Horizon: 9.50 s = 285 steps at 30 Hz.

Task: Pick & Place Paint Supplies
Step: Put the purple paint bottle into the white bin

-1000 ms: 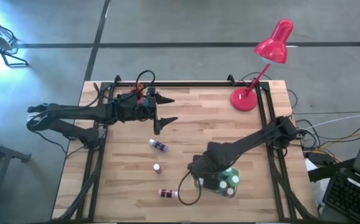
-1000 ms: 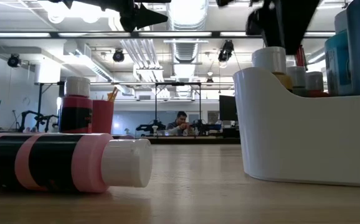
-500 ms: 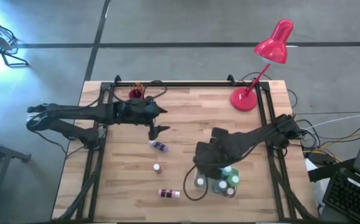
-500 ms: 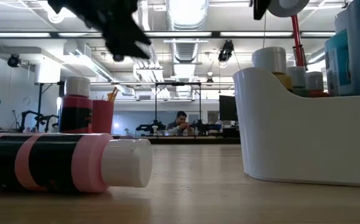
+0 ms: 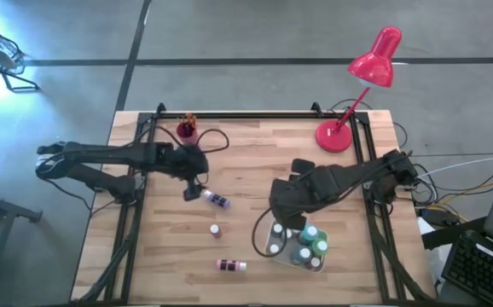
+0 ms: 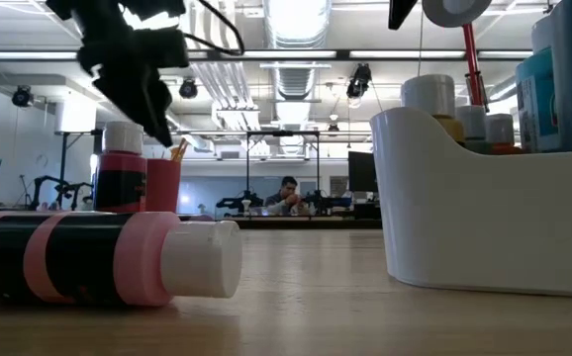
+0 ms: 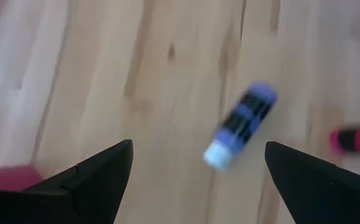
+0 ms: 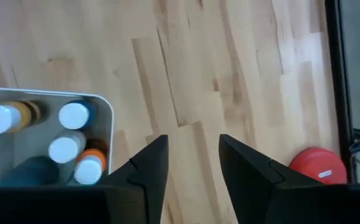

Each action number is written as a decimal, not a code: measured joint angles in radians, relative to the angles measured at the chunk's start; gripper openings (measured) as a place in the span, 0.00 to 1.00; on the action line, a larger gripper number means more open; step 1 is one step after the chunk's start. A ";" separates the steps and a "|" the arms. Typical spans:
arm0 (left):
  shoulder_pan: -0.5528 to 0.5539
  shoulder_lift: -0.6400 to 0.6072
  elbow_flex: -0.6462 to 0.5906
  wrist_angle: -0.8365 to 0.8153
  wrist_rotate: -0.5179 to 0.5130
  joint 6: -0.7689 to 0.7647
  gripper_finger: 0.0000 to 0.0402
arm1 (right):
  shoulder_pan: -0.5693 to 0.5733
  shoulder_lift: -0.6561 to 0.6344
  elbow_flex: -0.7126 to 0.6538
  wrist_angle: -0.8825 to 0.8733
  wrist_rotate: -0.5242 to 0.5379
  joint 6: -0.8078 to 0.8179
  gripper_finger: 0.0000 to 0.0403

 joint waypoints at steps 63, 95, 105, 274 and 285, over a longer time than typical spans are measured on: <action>-0.159 0.689 0.297 -0.009 0.039 0.389 0.55 | -0.070 0.002 -0.025 0.003 0.014 -0.061 0.20; -0.101 0.099 -0.004 1.060 0.050 0.159 0.26 | 0.072 -0.319 -0.253 0.277 0.320 0.048 0.30; -0.099 0.061 -0.279 2.119 0.168 0.014 0.26 | 0.090 -0.479 -0.486 0.808 0.338 -0.268 0.35; -0.043 -0.114 0.352 0.263 -0.459 0.390 0.72 | 0.035 0.172 0.066 0.000 -0.618 0.347 0.29; -0.042 -0.114 0.352 0.264 -0.459 0.396 0.72 | 0.035 0.172 -0.041 0.000 -0.614 0.345 0.29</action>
